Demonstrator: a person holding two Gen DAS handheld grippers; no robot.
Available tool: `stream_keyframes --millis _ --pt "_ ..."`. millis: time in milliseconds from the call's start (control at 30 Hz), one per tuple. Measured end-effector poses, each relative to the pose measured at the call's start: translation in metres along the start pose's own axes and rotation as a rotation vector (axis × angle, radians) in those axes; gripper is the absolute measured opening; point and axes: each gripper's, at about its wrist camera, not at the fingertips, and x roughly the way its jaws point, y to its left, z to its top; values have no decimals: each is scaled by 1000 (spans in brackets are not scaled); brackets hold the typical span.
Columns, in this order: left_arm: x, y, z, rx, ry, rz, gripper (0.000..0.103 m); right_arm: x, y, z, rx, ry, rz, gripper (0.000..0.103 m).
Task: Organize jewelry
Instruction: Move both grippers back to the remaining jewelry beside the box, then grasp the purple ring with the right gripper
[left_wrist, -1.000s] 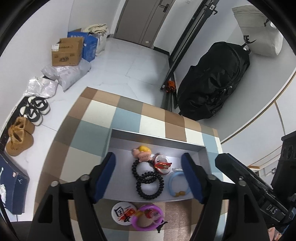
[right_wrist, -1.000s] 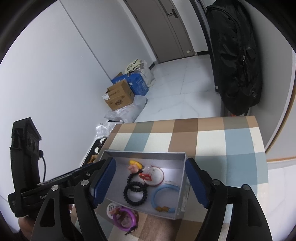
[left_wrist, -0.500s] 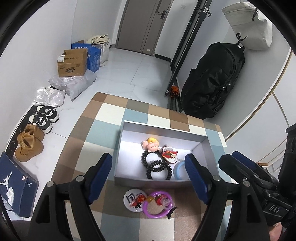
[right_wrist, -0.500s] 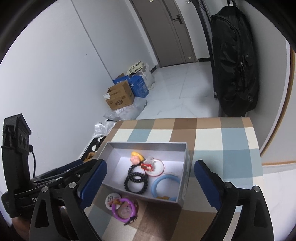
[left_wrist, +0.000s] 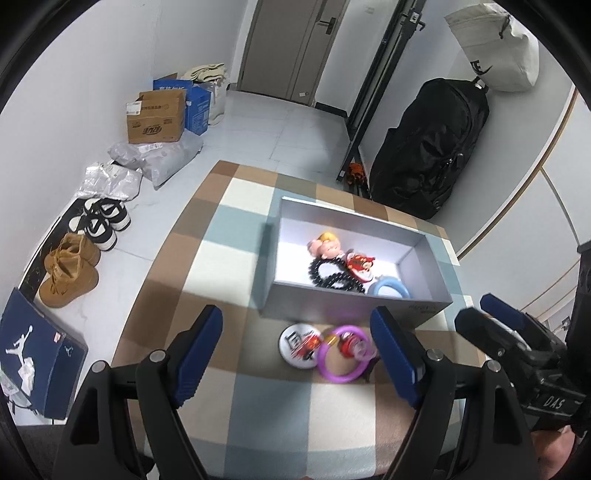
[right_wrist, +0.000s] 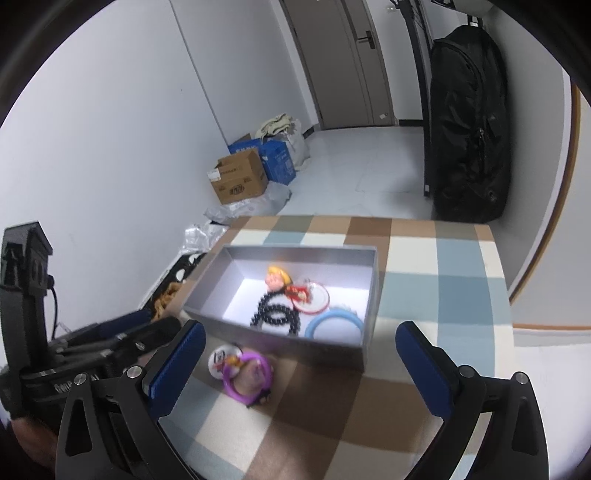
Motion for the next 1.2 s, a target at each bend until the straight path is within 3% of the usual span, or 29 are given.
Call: stream_keyframes --millis 167,833,1067,1200 --pt "-2 9 -2 -41 10 -4 83 3 3 -12 -30 39 -17 103" --pt "-14 40 0 -100 -32 36 83 51 38 -33 -98 179 29 103" --pt "-12 50 1 -112 -17 36 83 71 55 -36 -150 209 16 101" --pt "-11 53 1 -120 -4 26 83 80 62 -38 -177 222 -4 95"
